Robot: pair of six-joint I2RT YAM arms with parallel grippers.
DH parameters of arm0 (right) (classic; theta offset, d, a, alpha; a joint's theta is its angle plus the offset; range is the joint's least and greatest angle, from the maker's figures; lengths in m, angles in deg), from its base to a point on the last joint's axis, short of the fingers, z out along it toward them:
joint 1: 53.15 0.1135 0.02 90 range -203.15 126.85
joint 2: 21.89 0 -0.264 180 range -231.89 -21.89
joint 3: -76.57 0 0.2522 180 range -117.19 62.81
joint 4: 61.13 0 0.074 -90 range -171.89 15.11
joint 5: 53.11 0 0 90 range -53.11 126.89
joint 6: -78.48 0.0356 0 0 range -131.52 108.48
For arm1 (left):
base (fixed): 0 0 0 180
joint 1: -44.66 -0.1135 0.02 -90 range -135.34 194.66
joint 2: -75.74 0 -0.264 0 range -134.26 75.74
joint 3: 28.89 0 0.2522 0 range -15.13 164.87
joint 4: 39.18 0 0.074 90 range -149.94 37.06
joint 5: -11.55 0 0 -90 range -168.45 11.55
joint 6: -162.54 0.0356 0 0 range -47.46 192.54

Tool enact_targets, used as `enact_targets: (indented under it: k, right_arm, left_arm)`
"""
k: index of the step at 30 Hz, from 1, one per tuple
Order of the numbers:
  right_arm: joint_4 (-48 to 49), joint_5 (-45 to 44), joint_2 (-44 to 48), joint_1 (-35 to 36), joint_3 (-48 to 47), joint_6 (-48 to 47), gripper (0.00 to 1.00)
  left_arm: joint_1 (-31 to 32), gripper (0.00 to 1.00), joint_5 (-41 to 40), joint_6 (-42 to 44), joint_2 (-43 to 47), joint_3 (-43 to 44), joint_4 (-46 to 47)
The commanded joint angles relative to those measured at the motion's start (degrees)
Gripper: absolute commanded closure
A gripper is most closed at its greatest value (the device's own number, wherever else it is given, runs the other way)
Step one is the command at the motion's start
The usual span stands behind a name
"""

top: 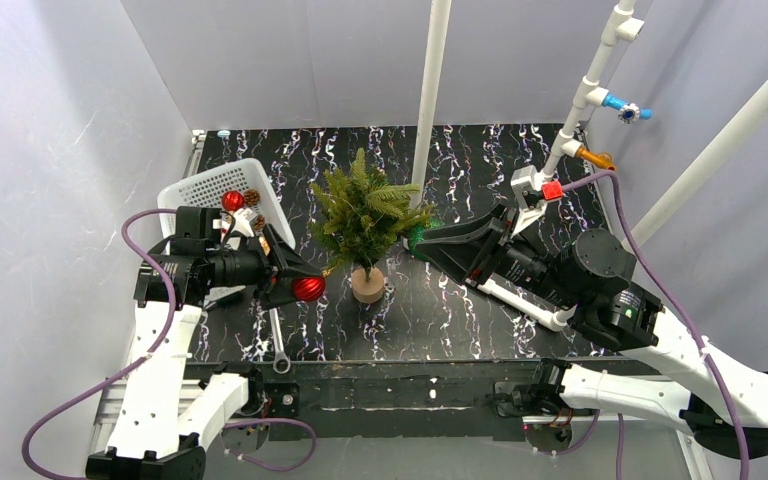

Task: Decorate the small christmas tree
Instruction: Hang the decoration item on the Christmas tree.

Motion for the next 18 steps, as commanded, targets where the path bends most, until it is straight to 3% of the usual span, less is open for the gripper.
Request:
enact_targets:
  k: [1,18]
  right_arm:
    - [2.18,-0.58,0.64,-0.17,-0.48,-0.83,0.57]
    - [2.12,-0.47,0.31,-0.17,-0.59,-0.75,0.57]
  left_arm:
    - [-0.66,1.00,0.85,-0.47,0.56,-0.89,-1.96]
    - [-0.90,1.00,1.38,0.07,0.99,1.30,-3.75]
